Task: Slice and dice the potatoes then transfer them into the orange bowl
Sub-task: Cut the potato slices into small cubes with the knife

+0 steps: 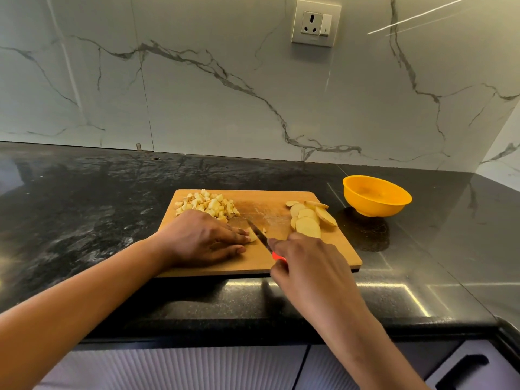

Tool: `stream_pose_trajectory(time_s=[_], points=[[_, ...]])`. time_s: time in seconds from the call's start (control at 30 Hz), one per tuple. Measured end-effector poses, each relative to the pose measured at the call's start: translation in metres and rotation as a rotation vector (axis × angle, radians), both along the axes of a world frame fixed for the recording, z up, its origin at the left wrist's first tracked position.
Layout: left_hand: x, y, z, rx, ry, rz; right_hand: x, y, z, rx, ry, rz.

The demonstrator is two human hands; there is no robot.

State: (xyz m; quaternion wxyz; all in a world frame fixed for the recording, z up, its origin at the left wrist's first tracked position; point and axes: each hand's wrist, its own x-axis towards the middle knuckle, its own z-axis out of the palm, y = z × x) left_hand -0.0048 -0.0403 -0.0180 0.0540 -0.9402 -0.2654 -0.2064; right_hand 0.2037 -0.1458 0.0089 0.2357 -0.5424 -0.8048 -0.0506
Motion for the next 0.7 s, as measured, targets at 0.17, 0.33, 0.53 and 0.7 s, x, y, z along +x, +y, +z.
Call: stream_pose_trajectory(time_s=[0.17, 0.33, 0.53, 0.7], points=[[0.000, 0.000, -0.001, 0.007, 0.008, -0.002, -0.007, 0.006, -0.003, -0.048, -0.079, -0.035], [0.001, 0.000, 0.000, -0.001, -0.008, -0.019, -0.023, 0.015, -0.006, -0.097, -0.210, -0.051], [0.000, 0.001, -0.001, -0.029, -0.007, -0.014, -0.003, -0.013, -0.005, -0.136, -0.189, 0.004], [0.000, 0.000, 0.001, -0.032, -0.020, -0.022, 0.010, -0.020, 0.012, -0.091, -0.114, 0.010]])
